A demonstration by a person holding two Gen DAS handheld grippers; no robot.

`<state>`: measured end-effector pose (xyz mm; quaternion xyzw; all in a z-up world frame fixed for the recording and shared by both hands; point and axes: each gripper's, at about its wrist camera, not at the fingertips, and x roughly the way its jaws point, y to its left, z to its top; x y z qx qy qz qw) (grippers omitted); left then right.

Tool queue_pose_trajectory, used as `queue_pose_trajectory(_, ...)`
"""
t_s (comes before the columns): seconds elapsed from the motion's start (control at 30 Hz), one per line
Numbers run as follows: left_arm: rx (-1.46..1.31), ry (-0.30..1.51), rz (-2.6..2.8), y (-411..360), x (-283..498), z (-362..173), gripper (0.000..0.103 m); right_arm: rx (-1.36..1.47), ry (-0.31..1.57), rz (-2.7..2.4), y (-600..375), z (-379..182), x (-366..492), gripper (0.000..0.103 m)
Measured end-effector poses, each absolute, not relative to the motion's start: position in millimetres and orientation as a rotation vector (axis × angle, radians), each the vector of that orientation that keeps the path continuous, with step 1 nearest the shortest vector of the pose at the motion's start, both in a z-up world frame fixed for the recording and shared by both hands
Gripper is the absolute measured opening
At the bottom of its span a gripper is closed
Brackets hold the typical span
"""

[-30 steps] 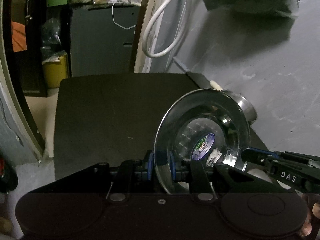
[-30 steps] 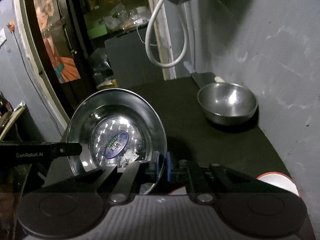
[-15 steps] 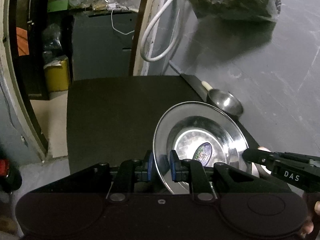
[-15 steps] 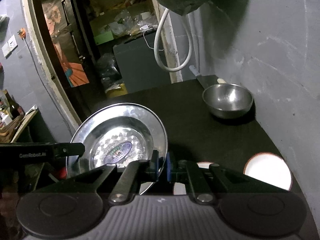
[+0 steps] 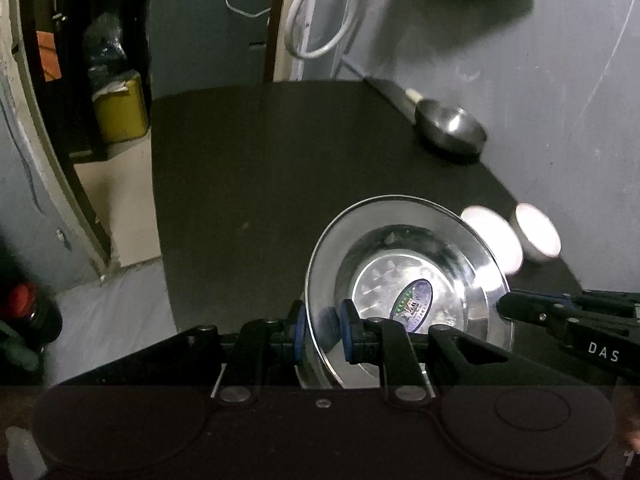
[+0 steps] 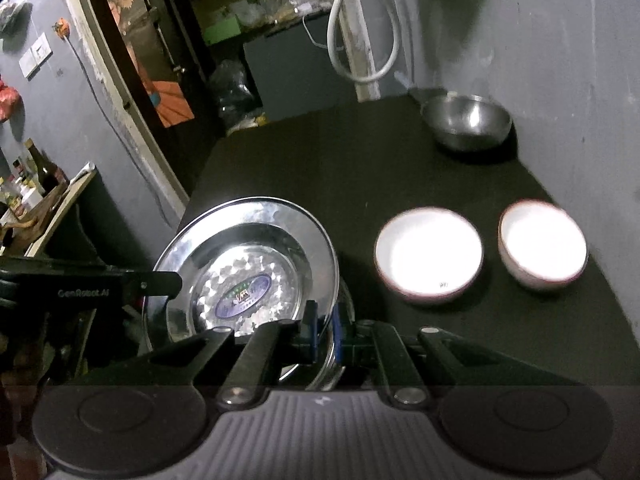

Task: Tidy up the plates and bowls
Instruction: 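Lift and carry the stacked plates across the table with the left tool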

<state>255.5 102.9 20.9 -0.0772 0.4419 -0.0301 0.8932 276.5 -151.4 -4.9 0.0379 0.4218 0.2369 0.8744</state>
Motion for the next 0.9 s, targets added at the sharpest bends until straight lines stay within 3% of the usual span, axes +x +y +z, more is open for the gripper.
queue_pose_trajectory(0.9,-0.102,0.993,-0.015,86.9,262.6,5.0,0.021,0.079,0.957,0.456,-144.8,-10.0,273.7,0.009)
